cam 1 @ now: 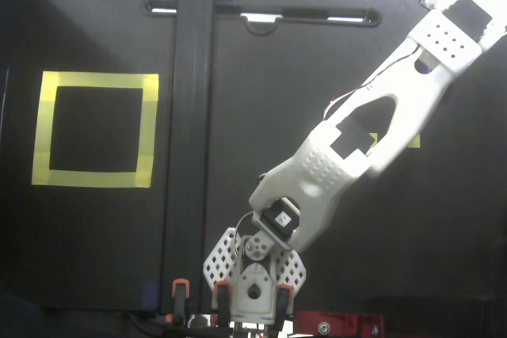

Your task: Grasp the block and place it in the designated area.

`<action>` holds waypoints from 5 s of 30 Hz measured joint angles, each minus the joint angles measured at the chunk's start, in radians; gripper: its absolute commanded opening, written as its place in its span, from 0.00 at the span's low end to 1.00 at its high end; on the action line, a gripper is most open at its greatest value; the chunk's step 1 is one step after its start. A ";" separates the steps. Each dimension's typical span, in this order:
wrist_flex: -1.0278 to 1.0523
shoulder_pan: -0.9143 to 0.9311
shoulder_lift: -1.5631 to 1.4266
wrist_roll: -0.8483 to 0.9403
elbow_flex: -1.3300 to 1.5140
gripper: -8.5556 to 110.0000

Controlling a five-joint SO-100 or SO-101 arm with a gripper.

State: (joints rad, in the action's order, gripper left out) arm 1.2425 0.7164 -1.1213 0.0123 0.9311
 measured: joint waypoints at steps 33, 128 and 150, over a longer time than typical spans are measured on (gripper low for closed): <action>0.044 -0.003 0.006 1.364 0.000 0.07; -0.147 0.044 0.308 2.341 -0.006 0.43; -0.181 0.034 0.348 2.315 -0.006 0.43</action>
State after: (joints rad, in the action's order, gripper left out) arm 1.0615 0.7501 -0.7731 2.3270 0.9250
